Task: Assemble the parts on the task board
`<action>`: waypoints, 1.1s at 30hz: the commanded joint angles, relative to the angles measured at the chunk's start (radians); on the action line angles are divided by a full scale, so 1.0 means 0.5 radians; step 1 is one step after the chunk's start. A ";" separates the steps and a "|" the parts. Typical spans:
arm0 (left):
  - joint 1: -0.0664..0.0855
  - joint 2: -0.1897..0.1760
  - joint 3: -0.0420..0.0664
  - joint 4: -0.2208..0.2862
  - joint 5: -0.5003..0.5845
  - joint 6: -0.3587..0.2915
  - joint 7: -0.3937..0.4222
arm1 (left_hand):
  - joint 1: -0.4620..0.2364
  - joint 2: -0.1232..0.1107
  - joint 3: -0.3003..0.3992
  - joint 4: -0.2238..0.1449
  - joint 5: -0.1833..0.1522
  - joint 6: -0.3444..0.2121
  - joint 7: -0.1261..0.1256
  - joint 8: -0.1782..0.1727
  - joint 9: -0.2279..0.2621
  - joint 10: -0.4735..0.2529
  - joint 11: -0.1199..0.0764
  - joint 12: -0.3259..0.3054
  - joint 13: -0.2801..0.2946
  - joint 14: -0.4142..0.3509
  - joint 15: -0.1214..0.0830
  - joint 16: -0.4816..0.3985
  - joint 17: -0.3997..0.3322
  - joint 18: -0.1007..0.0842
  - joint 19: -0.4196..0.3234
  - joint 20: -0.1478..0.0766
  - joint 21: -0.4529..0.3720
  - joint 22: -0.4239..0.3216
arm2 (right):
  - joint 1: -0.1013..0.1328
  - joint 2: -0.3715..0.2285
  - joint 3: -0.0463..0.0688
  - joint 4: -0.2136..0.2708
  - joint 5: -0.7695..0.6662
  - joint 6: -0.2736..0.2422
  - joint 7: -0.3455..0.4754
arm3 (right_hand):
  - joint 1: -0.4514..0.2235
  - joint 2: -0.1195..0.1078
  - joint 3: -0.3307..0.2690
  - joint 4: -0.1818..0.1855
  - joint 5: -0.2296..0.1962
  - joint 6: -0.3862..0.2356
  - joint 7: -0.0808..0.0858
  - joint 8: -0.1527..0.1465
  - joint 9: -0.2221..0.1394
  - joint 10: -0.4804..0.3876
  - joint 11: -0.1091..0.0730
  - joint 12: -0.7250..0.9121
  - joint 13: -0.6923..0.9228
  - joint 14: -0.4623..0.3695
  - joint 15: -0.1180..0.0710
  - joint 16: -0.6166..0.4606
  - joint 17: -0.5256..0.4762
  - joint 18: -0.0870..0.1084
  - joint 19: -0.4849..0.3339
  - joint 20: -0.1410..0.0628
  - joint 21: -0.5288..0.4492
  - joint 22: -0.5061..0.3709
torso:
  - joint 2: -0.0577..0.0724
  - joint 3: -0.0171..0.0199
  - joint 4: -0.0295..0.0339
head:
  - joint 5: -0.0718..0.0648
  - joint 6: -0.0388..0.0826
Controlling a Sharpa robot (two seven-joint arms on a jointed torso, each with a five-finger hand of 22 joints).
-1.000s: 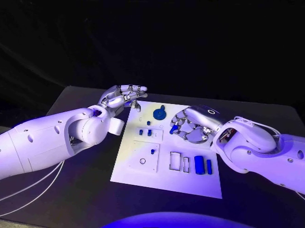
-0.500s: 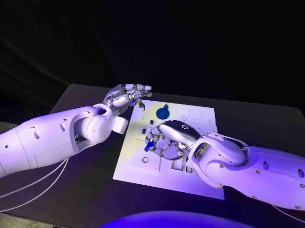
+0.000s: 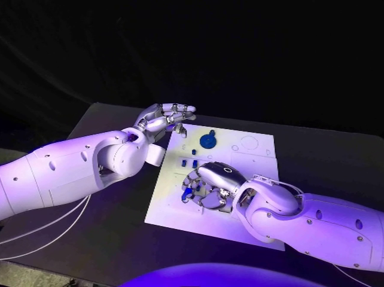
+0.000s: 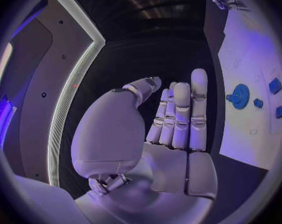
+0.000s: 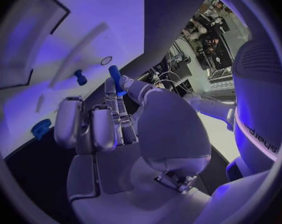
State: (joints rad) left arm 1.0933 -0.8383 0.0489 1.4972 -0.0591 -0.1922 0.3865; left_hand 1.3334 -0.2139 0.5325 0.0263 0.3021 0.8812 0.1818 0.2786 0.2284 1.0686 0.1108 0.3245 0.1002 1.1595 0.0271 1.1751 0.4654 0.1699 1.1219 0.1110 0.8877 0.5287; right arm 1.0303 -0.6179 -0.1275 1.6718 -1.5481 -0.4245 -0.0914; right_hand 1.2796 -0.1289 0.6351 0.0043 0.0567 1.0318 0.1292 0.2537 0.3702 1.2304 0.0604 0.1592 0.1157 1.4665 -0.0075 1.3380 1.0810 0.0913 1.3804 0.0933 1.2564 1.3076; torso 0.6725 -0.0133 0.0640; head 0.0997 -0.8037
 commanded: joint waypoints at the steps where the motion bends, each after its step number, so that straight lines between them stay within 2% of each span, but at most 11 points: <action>1: 0.001 0.004 0.001 0.005 -0.005 0.034 0.009 | 0.002 0.023 -0.008 0.001 -0.008 -0.007 0.005 -0.007 -0.003 -0.016 0.000 0.009 0.003 -0.011 0.002 0.001 -0.003 0.029 0.012 0.008 -0.008 -0.002 | -0.007 0.008 -0.001 -0.018 -0.043 0.049 0.014 | 0.006 0.008 0.015 -0.001 0.008 -0.002 0.011 0.014 0.023 0.003 0.010 -0.003 0.002 0.032 -0.011 0.007 -0.002 -0.018 -0.005 -0.001 -0.007 0.007 | 0.000 0.0001 -0.003 | 0.005 -0.003; 14: 0.001 0.003 0.001 0.005 -0.005 0.036 0.006 | 0.000 0.025 -0.010 0.003 -0.008 -0.008 0.005 -0.007 -0.003 -0.019 0.000 0.010 0.003 -0.011 0.003 0.001 -0.004 0.029 0.013 0.009 -0.010 -0.003 | -0.017 0.018 -0.003 -0.052 -0.122 0.079 -0.066 | -0.001 0.006 0.014 0.001 0.008 -0.007 0.013 0.016 0.025 0.002 0.012 -0.004 0.003 0.032 -0.009 0.009 0.001 -0.019 -0.004 0.000 -0.006 0.009 | 0.001 0.0014 0.001 | 0.003 -0.010; 33: 0.001 -0.003 0.001 0.009 -0.005 0.034 0.003 | 0.000 0.025 -0.010 0.003 -0.008 -0.008 0.005 -0.007 -0.003 -0.019 0.000 0.010 0.003 -0.011 0.003 0.001 -0.004 0.029 0.013 0.009 -0.010 -0.003 | -0.041 0.056 -0.012 -0.058 -0.149 0.113 -0.088 | -0.001 0.004 0.014 -0.001 0.008 -0.007 0.013 0.017 0.026 0.002 0.012 -0.004 0.003 0.032 -0.009 0.009 0.001 -0.019 -0.005 0.000 -0.007 0.008 | -0.002 -0.0023 0.001 | 0.007 -0.021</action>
State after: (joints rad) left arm 1.0933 -0.8405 0.0489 1.4985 -0.0595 -0.1902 0.3842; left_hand 1.3334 -0.2139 0.5325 0.0263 0.3021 0.8812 0.1818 0.2786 0.2285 1.0686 0.1108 0.3245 0.1001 1.1595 0.0271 1.1751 0.4642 0.1701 1.1257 0.1147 0.8878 0.5280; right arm 1.0127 -0.5927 -0.1317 1.6420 -1.6058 -0.3931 -0.1290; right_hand 1.2793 -0.1293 0.6348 0.0042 0.0552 1.0215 0.1372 0.2589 0.3704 1.2316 0.0617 0.1592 0.1174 1.4665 -0.0075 1.3380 1.0810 0.0917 1.3804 0.0932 1.2564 1.3081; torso 0.6727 -0.0142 0.0644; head 0.1025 -0.8135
